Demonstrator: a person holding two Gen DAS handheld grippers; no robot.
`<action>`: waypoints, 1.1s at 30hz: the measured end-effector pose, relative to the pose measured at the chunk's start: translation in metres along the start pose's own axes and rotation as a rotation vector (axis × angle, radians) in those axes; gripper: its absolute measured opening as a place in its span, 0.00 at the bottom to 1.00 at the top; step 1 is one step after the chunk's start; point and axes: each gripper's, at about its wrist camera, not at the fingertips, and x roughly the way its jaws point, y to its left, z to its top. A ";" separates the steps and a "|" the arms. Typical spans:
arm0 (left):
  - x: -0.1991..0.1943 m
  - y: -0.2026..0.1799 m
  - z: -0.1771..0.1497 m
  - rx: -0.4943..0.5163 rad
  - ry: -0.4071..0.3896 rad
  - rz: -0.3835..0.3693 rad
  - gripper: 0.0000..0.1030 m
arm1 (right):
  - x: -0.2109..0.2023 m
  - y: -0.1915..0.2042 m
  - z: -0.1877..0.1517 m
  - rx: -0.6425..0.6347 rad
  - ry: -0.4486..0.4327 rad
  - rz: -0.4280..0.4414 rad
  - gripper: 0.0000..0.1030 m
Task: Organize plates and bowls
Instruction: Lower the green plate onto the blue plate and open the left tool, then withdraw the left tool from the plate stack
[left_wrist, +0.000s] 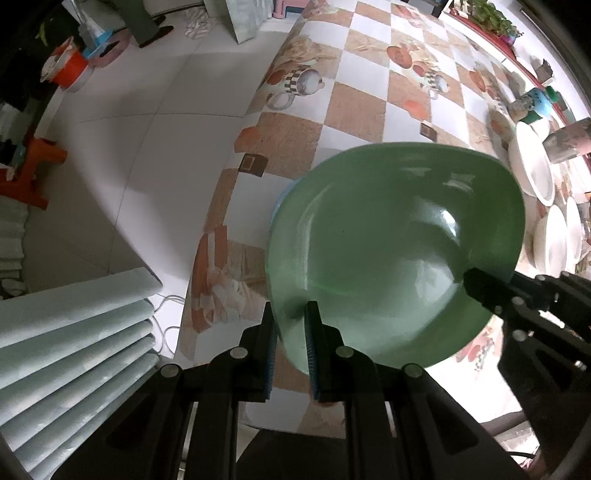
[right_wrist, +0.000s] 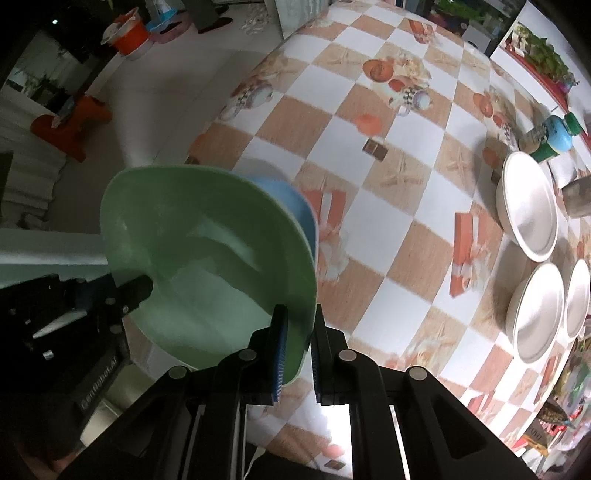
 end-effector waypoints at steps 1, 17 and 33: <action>0.005 0.001 0.002 -0.002 0.001 0.016 0.15 | 0.001 -0.001 0.003 0.004 0.000 0.003 0.13; -0.003 0.006 -0.002 -0.026 0.001 -0.012 0.22 | -0.004 -0.023 -0.006 0.061 -0.001 0.005 0.14; -0.057 -0.140 0.008 0.310 -0.083 -0.191 0.30 | -0.077 -0.140 -0.090 0.456 -0.085 -0.064 0.14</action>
